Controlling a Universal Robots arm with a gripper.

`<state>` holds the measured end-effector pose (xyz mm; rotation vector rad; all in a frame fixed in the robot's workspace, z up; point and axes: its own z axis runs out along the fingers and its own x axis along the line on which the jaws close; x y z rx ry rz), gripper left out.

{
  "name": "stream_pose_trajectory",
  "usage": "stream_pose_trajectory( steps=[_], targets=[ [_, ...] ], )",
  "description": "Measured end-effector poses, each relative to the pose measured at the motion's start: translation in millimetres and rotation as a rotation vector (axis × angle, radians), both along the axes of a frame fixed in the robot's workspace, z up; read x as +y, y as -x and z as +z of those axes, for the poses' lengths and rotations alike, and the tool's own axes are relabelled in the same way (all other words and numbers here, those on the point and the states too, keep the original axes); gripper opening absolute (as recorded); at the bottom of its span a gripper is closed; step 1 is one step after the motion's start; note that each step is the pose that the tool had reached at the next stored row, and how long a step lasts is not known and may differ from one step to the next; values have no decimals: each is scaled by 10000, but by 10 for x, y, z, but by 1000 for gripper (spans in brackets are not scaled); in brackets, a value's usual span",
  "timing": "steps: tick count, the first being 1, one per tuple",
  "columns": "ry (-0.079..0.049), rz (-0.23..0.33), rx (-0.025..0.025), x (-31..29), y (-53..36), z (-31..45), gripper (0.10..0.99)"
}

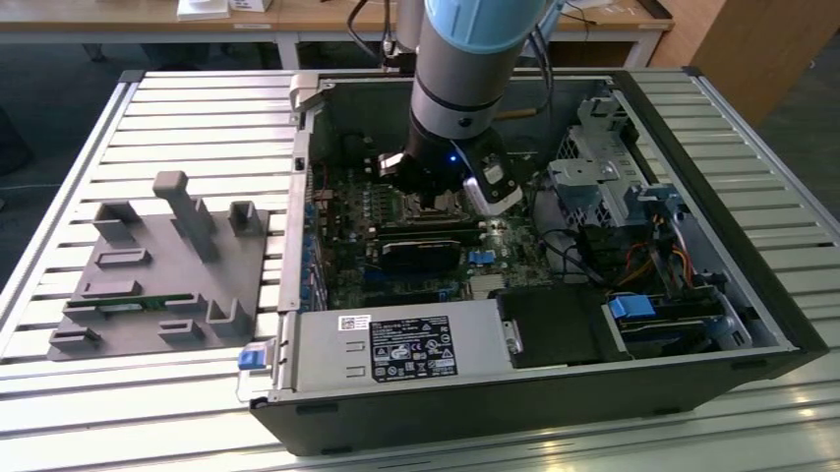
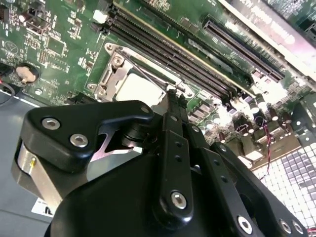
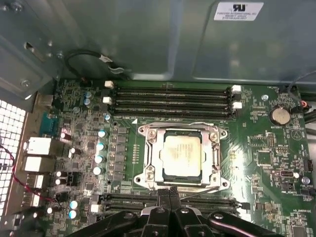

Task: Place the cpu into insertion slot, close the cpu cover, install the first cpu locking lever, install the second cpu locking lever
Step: 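Install the second cpu locking lever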

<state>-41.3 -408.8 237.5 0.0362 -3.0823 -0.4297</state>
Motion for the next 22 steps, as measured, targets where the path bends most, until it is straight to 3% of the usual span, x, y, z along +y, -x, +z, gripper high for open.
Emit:
stream_pose_trajectory(
  steps=[5, 11, 18, 22],
  targets=[
    [3, 1, 10, -2, 17, -67, 106],
    [4, 1, 10, -2, 106, -160, 106],
    [0, 1, 13, -4, 123, -267, 106],
    [-126, 1, 12, -44, 136, -274, 106]
  ],
)
